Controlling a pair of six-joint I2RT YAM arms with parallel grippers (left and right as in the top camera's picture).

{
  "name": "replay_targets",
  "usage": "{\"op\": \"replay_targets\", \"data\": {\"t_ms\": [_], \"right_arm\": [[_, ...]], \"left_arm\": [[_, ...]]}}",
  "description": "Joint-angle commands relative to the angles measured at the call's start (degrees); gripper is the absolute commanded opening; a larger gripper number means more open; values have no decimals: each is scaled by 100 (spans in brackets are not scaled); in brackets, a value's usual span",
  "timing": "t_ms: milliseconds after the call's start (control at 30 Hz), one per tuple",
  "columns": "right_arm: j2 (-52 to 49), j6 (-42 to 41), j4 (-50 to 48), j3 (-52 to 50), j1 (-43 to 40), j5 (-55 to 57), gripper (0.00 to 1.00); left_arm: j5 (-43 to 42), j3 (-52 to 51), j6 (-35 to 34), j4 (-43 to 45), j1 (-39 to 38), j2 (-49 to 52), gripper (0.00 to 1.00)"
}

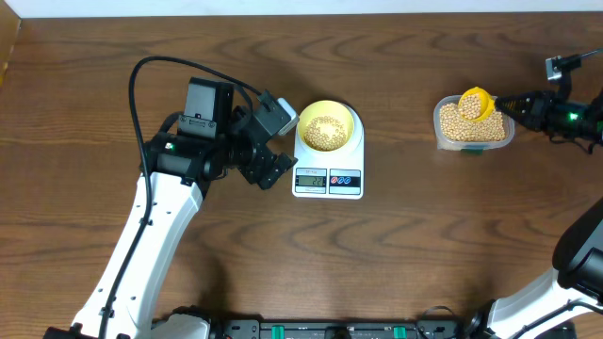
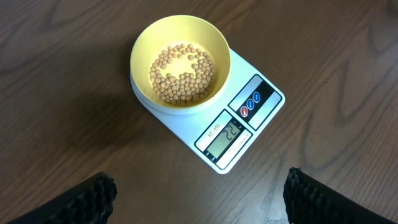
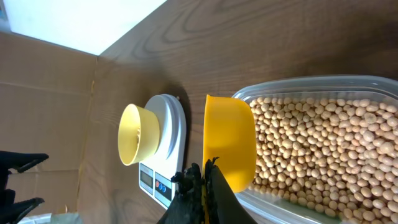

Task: Scoop item into bowl and weigh 50g on scale
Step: 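Lift the filled scoop out of the tub and carry it left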

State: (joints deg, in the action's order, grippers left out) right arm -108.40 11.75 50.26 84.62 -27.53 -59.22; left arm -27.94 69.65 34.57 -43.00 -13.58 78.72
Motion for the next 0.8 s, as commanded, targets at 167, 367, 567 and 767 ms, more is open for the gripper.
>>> {"op": "replay_targets", "data": {"t_ms": [167,367,567,767], "right_arm": [[-103,118,-11,-37,-22,-507,1],[-103,116,-15,-37,-20,-890,1],[-103,-66,-17,-37,98,-890,1],[-103,-293,-90,-37,278,-890,1]], "left_arm": [[35,-98,57,20,28,-39,88],[35,-98,57,17,28,-39,88],[35,-98,59,20,28,-39,88],[35,-98,59,20,28,-39,88]]}}
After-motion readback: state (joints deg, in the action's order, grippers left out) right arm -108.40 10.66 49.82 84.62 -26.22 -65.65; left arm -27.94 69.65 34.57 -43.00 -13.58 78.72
